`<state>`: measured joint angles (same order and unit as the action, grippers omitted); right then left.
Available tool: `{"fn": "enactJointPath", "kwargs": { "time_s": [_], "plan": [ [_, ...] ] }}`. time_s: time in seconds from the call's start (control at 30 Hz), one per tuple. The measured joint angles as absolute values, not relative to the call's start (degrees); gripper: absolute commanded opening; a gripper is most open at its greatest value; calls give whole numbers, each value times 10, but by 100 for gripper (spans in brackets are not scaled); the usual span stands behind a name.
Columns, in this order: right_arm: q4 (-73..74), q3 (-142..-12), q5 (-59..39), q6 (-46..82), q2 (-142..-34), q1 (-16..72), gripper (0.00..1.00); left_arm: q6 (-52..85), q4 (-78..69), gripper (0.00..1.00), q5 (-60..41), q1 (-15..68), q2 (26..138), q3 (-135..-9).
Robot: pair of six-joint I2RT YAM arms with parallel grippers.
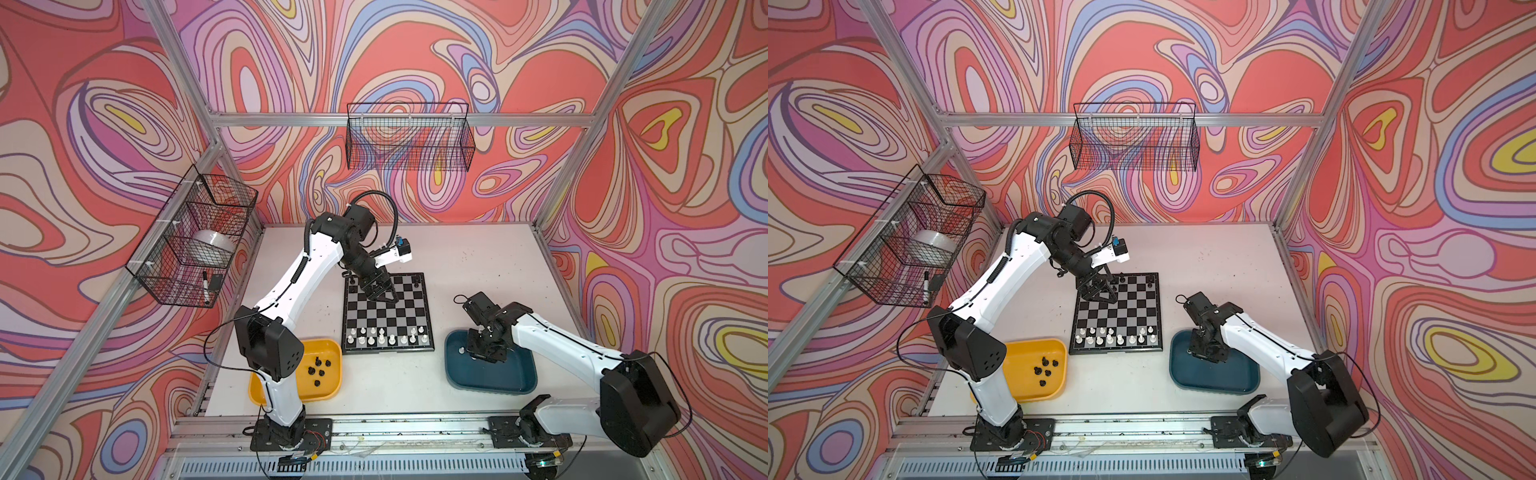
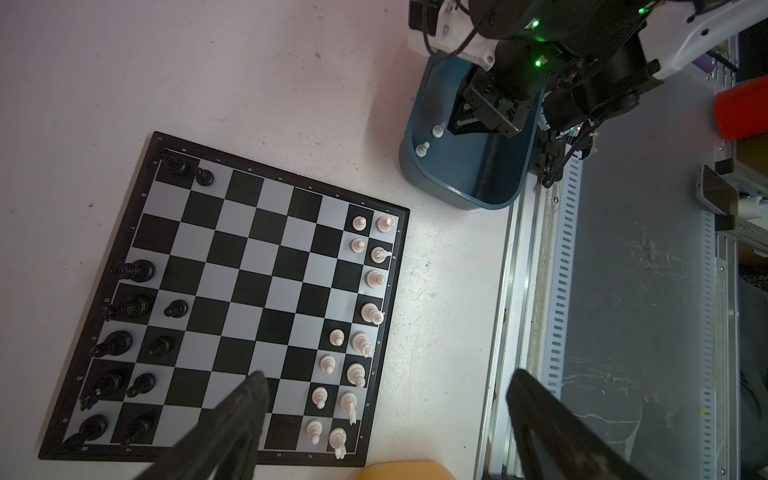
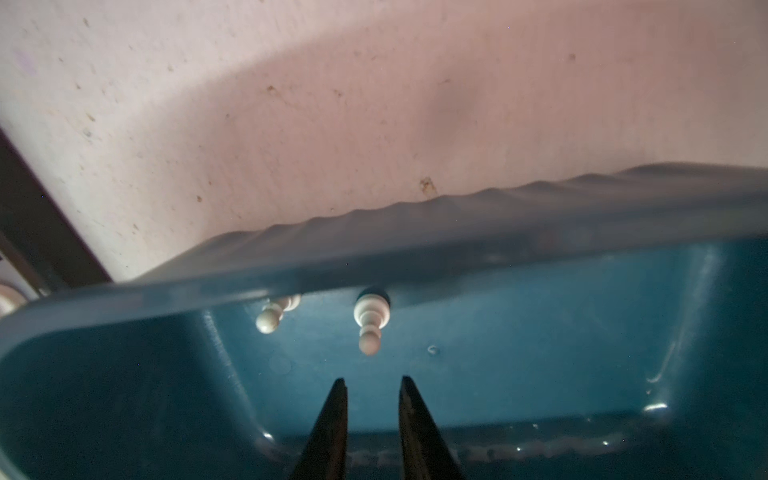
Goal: Set up the chess pieces on the board
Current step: 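Lower the open right gripper into the teal tray toward a white pawn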
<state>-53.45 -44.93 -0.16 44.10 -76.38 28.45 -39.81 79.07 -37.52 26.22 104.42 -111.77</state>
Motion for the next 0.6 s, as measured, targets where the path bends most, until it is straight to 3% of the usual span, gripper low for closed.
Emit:
{"fn": "enactJointPath", "kwargs": {
  "time_s": [0.6],
  "plan": [
    [-514, -449, -11, 415, -796, 267, 19, -394, 791, 91, -371, 262, 1048, -1122]
  ]
}}
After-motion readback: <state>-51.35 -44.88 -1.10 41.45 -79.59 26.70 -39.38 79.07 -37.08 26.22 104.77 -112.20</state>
